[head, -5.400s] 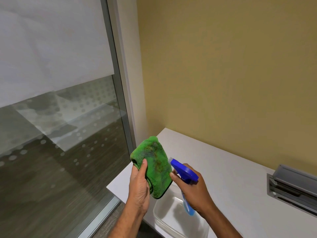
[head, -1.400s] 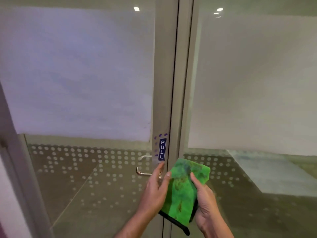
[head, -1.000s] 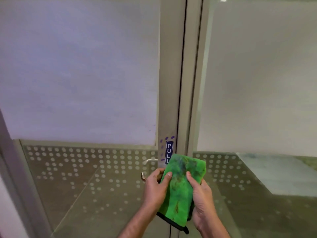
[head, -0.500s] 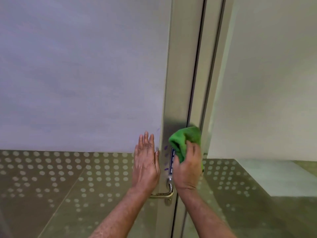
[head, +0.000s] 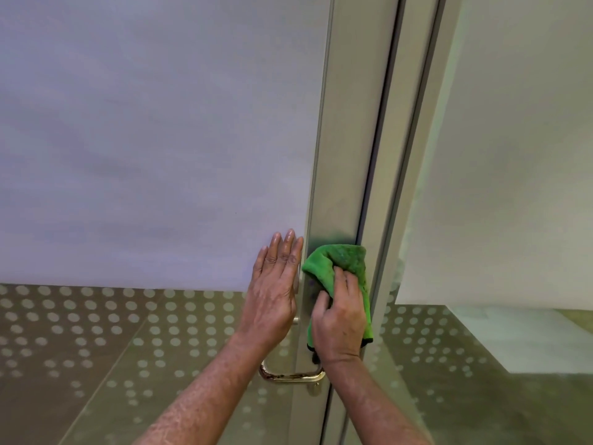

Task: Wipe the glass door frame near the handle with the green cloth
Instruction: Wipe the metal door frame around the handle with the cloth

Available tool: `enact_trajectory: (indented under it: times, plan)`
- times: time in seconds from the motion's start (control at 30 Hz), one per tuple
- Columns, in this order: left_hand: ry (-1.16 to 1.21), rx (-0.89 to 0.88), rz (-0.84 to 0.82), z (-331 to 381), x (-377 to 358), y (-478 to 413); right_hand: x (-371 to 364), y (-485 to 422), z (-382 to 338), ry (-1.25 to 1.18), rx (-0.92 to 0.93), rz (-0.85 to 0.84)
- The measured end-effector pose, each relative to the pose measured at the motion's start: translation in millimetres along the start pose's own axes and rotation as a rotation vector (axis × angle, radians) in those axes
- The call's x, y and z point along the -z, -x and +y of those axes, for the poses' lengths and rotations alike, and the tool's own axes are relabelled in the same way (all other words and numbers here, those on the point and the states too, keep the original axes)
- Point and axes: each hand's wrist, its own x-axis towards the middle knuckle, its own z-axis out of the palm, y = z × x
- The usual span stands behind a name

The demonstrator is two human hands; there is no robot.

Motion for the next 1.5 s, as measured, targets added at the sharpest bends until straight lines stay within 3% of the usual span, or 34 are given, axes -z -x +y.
enact_trajectory:
  times: [0.37,0.63,0.77,0.83,0.93,1.03,1.13,1.3,1.5]
  plan:
    - [-0.070,-0.015,-0.015,-2,-3,0,-2,30,25,0.161,0.209,-0.287]
    - [-0.189,0.006,0.013,-5,-21,-2,-1,65,42,0.313,0.219,-0.572]
    - [-0.248,-0.013,0.022,-11,-27,-2,4,59,42,0.262,0.177,-0.622]
    - [-0.271,-0.007,0.037,-12,-32,-3,16,59,39,0.068,0.024,-0.522]
    - [-0.296,0.010,0.060,-16,-38,-6,39,66,34,-0.281,-0.257,-0.116]
    - [-0.329,0.015,0.074,-18,-42,-7,53,59,26,-0.456,-0.206,0.204]
    - [-0.338,0.016,0.092,-19,-47,-7,54,37,26,-0.356,-0.029,0.265]
    - [-0.322,-0.008,0.147,-24,-52,-9,20,28,30,0.137,0.103,-0.100]
    - [-0.337,-0.048,0.217,-30,-60,-10,0,57,53,0.338,0.170,-0.339]
